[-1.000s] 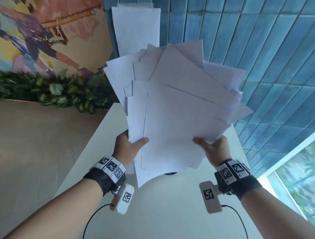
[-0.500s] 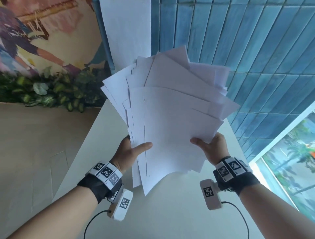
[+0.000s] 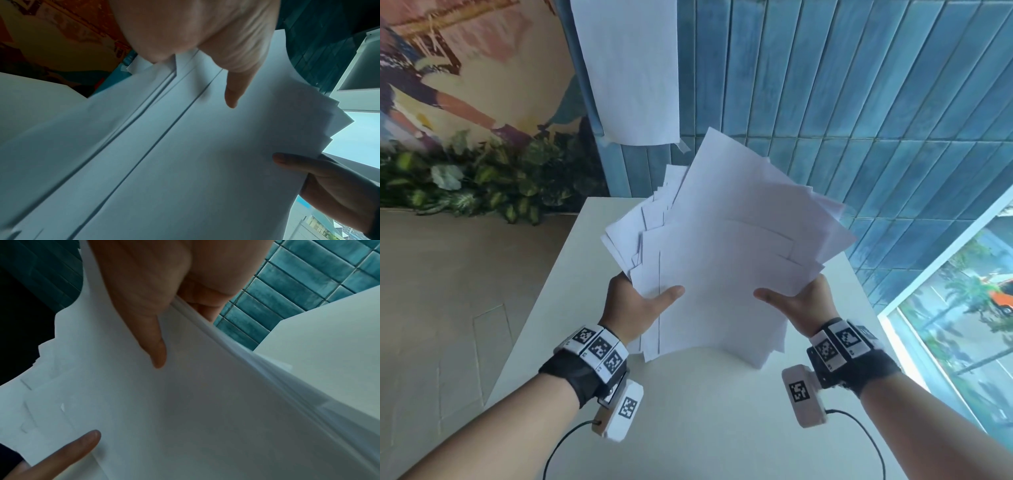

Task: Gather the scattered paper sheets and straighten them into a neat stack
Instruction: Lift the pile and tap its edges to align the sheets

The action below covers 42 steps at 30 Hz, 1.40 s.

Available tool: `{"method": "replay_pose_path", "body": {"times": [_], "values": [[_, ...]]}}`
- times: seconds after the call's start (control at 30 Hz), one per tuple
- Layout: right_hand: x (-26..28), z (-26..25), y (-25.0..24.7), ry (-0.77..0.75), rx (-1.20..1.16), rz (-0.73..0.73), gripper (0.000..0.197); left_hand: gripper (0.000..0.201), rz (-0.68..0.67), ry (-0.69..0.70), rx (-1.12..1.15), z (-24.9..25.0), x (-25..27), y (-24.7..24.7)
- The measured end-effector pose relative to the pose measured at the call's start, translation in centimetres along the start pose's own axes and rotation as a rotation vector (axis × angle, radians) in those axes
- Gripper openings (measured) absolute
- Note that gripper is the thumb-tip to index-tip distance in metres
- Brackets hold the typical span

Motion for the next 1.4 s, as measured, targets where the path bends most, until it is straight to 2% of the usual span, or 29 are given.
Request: {"method": "replay_pose_path", "body": {"times": [0.07, 0.13, 0.2, 0.3, 0.37, 0.43, 0.53, 0.67, 0.8, 0.9, 0.97, 1.03, 1.17, 1.3, 1.4], "values": [[0.3, 0.7, 0.4, -0.004, -0.001, -0.027, 0.031, 0.045, 0.015, 0.007, -0.018, -0.6, 0.1, 0.0], [0.7, 1.3, 0.8, 0.004, -0.002, -0.055, 0.026, 0.039, -0.014, 0.009, -0.037, -1.0, 0.3, 0.0], [1.0, 1.7, 1.2, 0.017, 0.001, -0.085, 0.029, 0.027, -0.068, -0.031, -0.026, -2.2, 0.3, -0.1], [1.2, 2.3, 1.2, 0.024, -0.049, -0.094, 0.033, 0.043, -0.12, -0.096, -0.028, -3.6, 0.2, -0.6], [0.9, 2.7, 1.0, 0.024, -0.08, -0.074, 0.048, 0.053, -0.125, -0.101, -0.023, -3.6, 0.1, -0.9], [0.7, 2.5, 1.1, 0.019, -0.063, -0.083, 0.044, 0.056, -0.119, -0.089, -0.026, -3.2, 0.0, -1.1], [0.5, 2.1, 1.3, 0.013, -0.068, -0.07, 0.028, 0.042, -0.078, -0.077, 0.012, -2.4, 0.1, -0.9], [0.0, 1.9, 1.5, 0.021, -0.123, -0.017, 0.034, 0.036, 0.016, -0.096, 0.054, -2.2, 0.1, -0.5], [-0.4, 1.1, 1.4, 0.004, -0.154, 0.012, 0.023, 0.037, 0.044, -0.076, 0.104, -1.7, 0.0, -0.4], [-0.6, 1.0, 1.1, -0.017, -0.124, 0.013, 0.029, 0.05, 0.027, -0.048, 0.142, -1.5, -0.4, -0.9], [-0.7, 1.7, 0.9, 0.005, -0.098, 0.019, 0.052, 0.063, -0.008, -0.023, 0.133, -1.5, -0.8, -0.9], [-0.7, 2.3, 1.1, 0.023, -0.119, 0.005, 0.063, 0.072, -0.034, -0.015, 0.129, -1.6, -1.0, -0.6], [0.1, 3.2, 2.0, 0.069, -0.159, -0.003, 0.063, 0.076, -0.041, -0.065, 0.119, -2.8, -0.6, 0.7], [0.6, 3.8, 2.9, 0.114, -0.154, -0.001, 0.046, 0.081, -0.052, -0.141, 0.183, -4.1, 0.5, 2.4], [0.6, 3.5, 3.3, 0.11, -0.165, -0.01, 0.045, 0.078, -0.037, -0.168, 0.258, -3.9, 0.8, 3.3]]}}
Point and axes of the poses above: each hand's wrist, its own x-axis away from the middle knuckle, its own y-axis out of the palm, z = x × y, the point moved 7 cm from there along -x, towards the middle knuckle, and after that the axes turned 1 degree about z, right-handed, at the moved point
